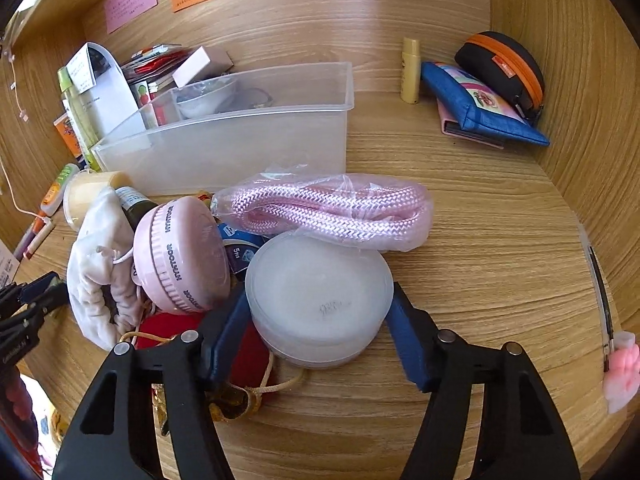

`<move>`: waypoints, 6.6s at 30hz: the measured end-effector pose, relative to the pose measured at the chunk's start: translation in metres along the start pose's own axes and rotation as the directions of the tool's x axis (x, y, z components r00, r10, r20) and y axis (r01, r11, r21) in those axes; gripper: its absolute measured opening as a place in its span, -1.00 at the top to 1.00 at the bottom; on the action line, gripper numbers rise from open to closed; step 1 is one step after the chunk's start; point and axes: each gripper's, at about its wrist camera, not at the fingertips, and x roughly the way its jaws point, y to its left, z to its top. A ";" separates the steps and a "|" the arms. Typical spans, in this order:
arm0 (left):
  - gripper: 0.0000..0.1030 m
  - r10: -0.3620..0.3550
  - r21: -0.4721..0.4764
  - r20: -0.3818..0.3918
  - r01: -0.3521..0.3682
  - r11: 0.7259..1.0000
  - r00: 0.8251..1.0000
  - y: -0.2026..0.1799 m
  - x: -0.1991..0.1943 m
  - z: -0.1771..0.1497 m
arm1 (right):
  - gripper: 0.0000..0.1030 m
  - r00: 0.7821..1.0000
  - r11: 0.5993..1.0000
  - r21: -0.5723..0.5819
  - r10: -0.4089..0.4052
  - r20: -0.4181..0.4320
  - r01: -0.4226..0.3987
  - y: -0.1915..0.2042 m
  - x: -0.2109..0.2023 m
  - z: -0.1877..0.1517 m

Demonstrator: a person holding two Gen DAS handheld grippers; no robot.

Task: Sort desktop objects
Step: 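Grasp the green square tile with the left gripper while the right grasps the white round container, then carry both items over the clear box and open both grippers to drop them, then grasp the beige jar with the left gripper while the right grasps the pink round object, then carry the jar and pink object into the clear box and release both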

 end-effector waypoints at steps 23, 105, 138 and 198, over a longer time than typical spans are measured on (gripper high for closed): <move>0.54 -0.010 -0.069 0.145 0.021 0.997 0.989 0.008 -0.038 0.045 | -0.22 0.987 0.999 0.024 0.044 0.156 -0.049 -0.011 -0.059 0.009; -0.34 -0.168 0.062 0.096 0.163 0.985 0.981 -0.022 0.073 0.182 | -0.63 0.988 0.971 -0.232 -0.017 0.156 0.053 0.052 0.040 0.138; -0.79 -0.057 0.060 0.000 0.057 0.997 0.998 0.016 0.049 0.094 | -0.96 0.985 0.991 -0.117 -0.037 0.167 0.057 0.019 -0.033 0.066; -0.29 -0.017 -0.138 0.045 0.023 0.990 0.999 0.054 0.052 0.081 | 0.25 0.958 0.960 -0.140 0.260 0.118 -0.244 0.040 -0.027 0.072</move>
